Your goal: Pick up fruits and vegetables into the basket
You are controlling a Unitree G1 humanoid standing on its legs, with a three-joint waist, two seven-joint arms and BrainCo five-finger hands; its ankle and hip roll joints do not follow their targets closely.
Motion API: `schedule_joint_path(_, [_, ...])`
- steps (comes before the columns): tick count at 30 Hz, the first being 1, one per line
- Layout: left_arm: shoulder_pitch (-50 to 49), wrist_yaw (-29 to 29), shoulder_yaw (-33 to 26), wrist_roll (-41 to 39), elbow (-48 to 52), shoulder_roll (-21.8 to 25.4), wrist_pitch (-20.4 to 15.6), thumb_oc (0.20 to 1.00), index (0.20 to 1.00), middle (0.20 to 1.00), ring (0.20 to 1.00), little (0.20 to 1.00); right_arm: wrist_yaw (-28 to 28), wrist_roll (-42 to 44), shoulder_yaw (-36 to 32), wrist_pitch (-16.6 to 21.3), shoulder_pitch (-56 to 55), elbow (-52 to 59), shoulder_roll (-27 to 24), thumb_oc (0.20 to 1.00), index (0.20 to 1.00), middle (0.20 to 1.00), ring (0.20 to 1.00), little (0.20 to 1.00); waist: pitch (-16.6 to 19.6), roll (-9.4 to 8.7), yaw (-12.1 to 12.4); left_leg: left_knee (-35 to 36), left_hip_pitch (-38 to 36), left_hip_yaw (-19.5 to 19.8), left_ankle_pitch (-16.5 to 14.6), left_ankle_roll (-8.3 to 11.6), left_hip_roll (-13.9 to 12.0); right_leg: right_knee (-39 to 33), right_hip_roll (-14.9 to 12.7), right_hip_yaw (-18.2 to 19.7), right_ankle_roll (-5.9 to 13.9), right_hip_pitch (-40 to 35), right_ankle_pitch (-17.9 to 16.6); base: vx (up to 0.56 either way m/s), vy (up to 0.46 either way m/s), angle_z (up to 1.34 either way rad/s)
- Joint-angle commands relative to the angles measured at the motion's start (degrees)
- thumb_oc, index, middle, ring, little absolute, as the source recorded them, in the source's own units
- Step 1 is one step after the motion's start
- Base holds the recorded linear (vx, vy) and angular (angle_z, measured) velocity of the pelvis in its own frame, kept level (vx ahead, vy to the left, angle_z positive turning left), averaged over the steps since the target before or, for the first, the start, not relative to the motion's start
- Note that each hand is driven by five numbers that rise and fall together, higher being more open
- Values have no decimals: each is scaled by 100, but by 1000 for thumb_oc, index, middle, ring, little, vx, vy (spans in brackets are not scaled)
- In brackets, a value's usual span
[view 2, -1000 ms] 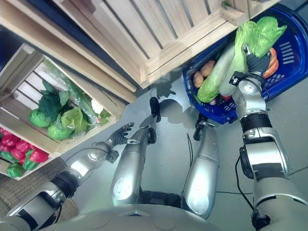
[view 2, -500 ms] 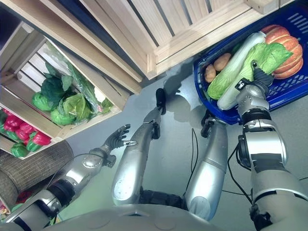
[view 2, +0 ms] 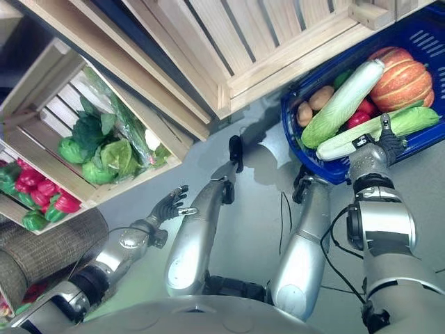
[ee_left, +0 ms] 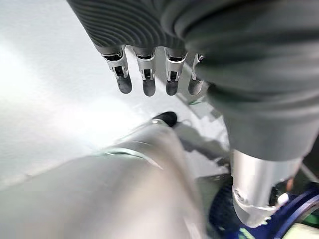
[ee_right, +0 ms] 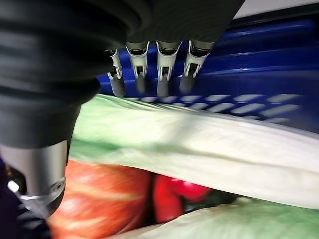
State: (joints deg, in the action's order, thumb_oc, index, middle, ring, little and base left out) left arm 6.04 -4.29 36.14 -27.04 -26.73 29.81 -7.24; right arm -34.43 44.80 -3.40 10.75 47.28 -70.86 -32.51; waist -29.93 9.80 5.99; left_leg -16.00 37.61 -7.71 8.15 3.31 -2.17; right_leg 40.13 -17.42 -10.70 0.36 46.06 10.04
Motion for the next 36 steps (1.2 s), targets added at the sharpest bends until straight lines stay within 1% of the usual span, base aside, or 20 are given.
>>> schedule_joint_path(1, [-434, 172, -118, 120, -164, -332, 100, 1000, 1000, 1000, 1000, 1000, -237, -692, 174, 681, -497, 588, -638, 1000, 1000, 1000, 1000, 1000, 14, 701, -303, -296, -454, -164, -872, -69, 26, -896, 433, 17, 180, -649, -277, -22, 66, -12])
schedule_joint_path(4, [-510, 250, -318, 207, -400, -328, 147, 1000, 1000, 1000, 1000, 1000, -187, -842, 170, 1109, -1130, 1334, -426, 1000, 1000, 1000, 1000, 1000, 14, 433, -467, -119, -882, -187, -870, -62, -44, -1209, 489, 13, 235, -1106, -407, -21, 38, -9])
schedule_joint_path(7, [-623, 302, -584, 367, -706, -405, 221, 1000, 1000, 1000, 1000, 1000, -399, -1182, 336, 1536, -1787, 2395, -149, 1000, 1000, 1000, 1000, 1000, 14, 116, -612, 44, -1308, -212, -872, -56, -113, -1566, 538, -6, 300, -1602, -569, -37, -9, -5])
schedule_joint_path(9, [-716, 362, -812, 456, -960, -476, 208, 1000, 1000, 1000, 1000, 1000, -657, -1751, 417, 1609, -2327, 3270, 44, 1000, 1000, 1000, 1000, 1000, 14, -120, -741, 192, -1688, -227, -875, -42, -173, -1841, 575, 19, 353, -2039, -660, -2, 5, -6])
schedule_joint_path(10, [-748, 395, -897, 495, -1098, -516, 167, 1000, 1000, 1000, 1000, 1000, -690, -1954, 455, 1727, -2585, 3557, 173, 1000, 1000, 1000, 1000, 1000, 14, -218, -793, 263, -1872, -239, -872, -32, -192, -1978, 588, 32, 382, -2247, -710, 20, 24, -12])
schedule_joint_path(11, [-768, 437, -1014, 559, -1234, -567, 129, 1000, 1000, 1000, 1000, 1000, -656, -2269, 491, 1811, -2822, 3793, 294, 1000, 1000, 1000, 1000, 1000, 14, -325, -843, 340, -2075, -262, -866, -18, -232, -2125, 604, 37, 412, -2480, -767, 41, 15, -15])
schedule_joint_path(14, [-950, 505, -1333, 823, -1649, -714, 4, 1000, 1000, 1000, 1000, 1000, -312, -2806, 602, 1848, -3493, 4266, 554, 1000, 1000, 1000, 1000, 1000, 342, -619, -907, 626, -2533, -288, -835, 41, -326, -2600, 646, 16, 516, -3052, -905, 88, -15, -17])
schedule_joint_path(16, [-1076, 583, -1585, 1113, -2000, -871, -85, 1000, 1000, 1000, 1000, 1000, 98, -3194, 810, 1717, -3978, 4494, 716, 1000, 1000, 1000, 1000, 1000, 740, -782, -930, 951, -2968, -335, -796, 93, -387, -3014, 672, 4, 614, -3552, -985, 181, -2, -20])
schedule_joint_path(17, [-1099, 607, -1663, 1205, -2165, -941, -106, 1000, 1000, 1000, 1000, 1000, 350, -3466, 926, 1585, -4116, 4477, 754, 1000, 1000, 1000, 1000, 1000, 912, -829, -935, 1087, -3147, -343, -788, 107, -388, -3173, 681, 11, 665, -3732, -1027, 154, 16, -16])
schedule_joint_path(18, [-1097, 609, -1673, 1216, -2182, -947, -111, 1000, 1000, 1000, 1000, 1000, 370, -3489, 941, 1565, -4124, 4477, 759, 1000, 1000, 1000, 1000, 1000, 940, -834, -935, 1110, -3148, -346, -766, 106, -388, -3208, 684, 11, 667, -3735, -1057, 121, 31, -15])
schedule_joint_path(19, [-1114, 636, -1754, 1290, -2341, -1020, -136, 1000, 1000, 1000, 1000, 1000, 706, -3543, 1089, 1257, -4224, 4515, 806, 1000, 1000, 1000, 1000, 1000, 1115, -884, -930, 1231, -3305, -386, -756, 105, -400, -3340, 679, -8, 716, -3882, -1115, 118, 34, -13])
schedule_joint_path(20, [-1123, 662, -1837, 1379, -2472, -1088, -136, 1000, 1000, 1000, 1000, 1000, 1034, -3555, 1246, 1061, -4347, 4454, 860, 1000, 1000, 1000, 1000, 1000, 1308, -936, -915, 1347, -3467, -424, -758, 110, -417, -3448, 674, -44, 753, -4034, -1149, 155, 44, -14])
schedule_joint_path(21, [-1103, 672, -1874, 1435, -2581, -1117, -175, 1000, 1000, 1000, 1000, 1000, 1252, -3609, 1362, 906, -4397, 4329, 894, 1000, 1000, 1000, 1000, 1000, 1423, -967, -902, 1434, -3581, -443, -756, 115, -417, -3523, 673, -62, 775, -4138, -1172, 123, 28, -7])
schedule_joint_path(23, [-1055, 677, -1891, 1419, -2689, -1147, -211, 1000, 1000, 1000, 1000, 1000, 1534, -3651, 1512, 796, -4437, 4188, 944, 1000, 1000, 1000, 1000, 1000, 1545, -1001, -888, 1536, -3701, -470, -750, 112, -412, -3619, 675, -80, 797, -4251, -1209, 69, 25, 0])
schedule_joint_path(25, [-937, 740, -1947, 1333, -2884, -1211, -181, 1000, 1000, 1000, 1000, 1000, 1927, -3667, 1798, 553, -4544, 3901, 1079, 1000, 1000, 1000, 1000, 1000, 1777, -1060, -849, 1677, -3901, -492, -751, 122, -416, -3766, 682, -139, 823, -4457, -1243, 80, 27, 4])
schedule_joint_path(27, [-827, 818, -2002, 1240, -3040, -1264, -232, 1000, 1000, 1000, 1000, 1000, 2249, -3787, 1975, 494, -4546, 3577, 1178, 1000, 1000, 1000, 1000, 1000, 1895, -1100, -809, 1777, -4042, -499, -757, 121, -413, -3874, 694, -188, 831, -4606, -1264, 36, 29, 10])
schedule_joint_path(28, [-771, 876, -2019, 1179, -3101, -1291, -232, 1000, 1000, 1000, 1000, 1000, 2405, -3788, 2065, 321, -4561, 3416, 1235, 1000, 1000, 1000, 1000, 1000, 1953, -1125, -782, 1844, -4117, -497, -753, 122, -411, -3930, 708, -220, 832, -4692, -1270, 19, 22, 9])
schedule_joint_path(29, [-735, 929, -2041, 1179, -3160, -1324, -234, 1000, 1000, 1000, 1000, 1000, 2445, -3599, 2109, 252, -4581, 3239, 1297, 1000, 1000, 1000, 1000, 1000, 1989, -1142, -752, 1891, -4170, -494, -749, 119, -402, -3979, 717, -254, 832, -4768, -1277, 6, 17, 7])
schedule_joint_path(31, [-637, 1013, -2002, 1185, -3311, -1384, -235, 1000, 1000, 1000, 1000, 1000, 2907, -3023, 2126, 26, -4597, 2724, 1500, 1000, 1000, 1000, 1000, 1000, 2066, -1169, -720, 1950, -4268, -507, -760, 113, -380, -4056, 739, -314, 824, -4895, -1277, 8, 20, 6])
schedule_joint_path(36, [-478, 1206, -1936, 1183, -3716, -1539, -171, 1000, 1000, 1000, 1000, 1000, 3547, -3120, 2235, -253, -4602, 1607, 1854, 1000, 1000, 1000, 1000, 1000, 2181, -1165, -671, 1912, -4395, -511, -858, 57, -310, -4124, 745, -397, 792, -5065, -1247, 2, 45, 8])
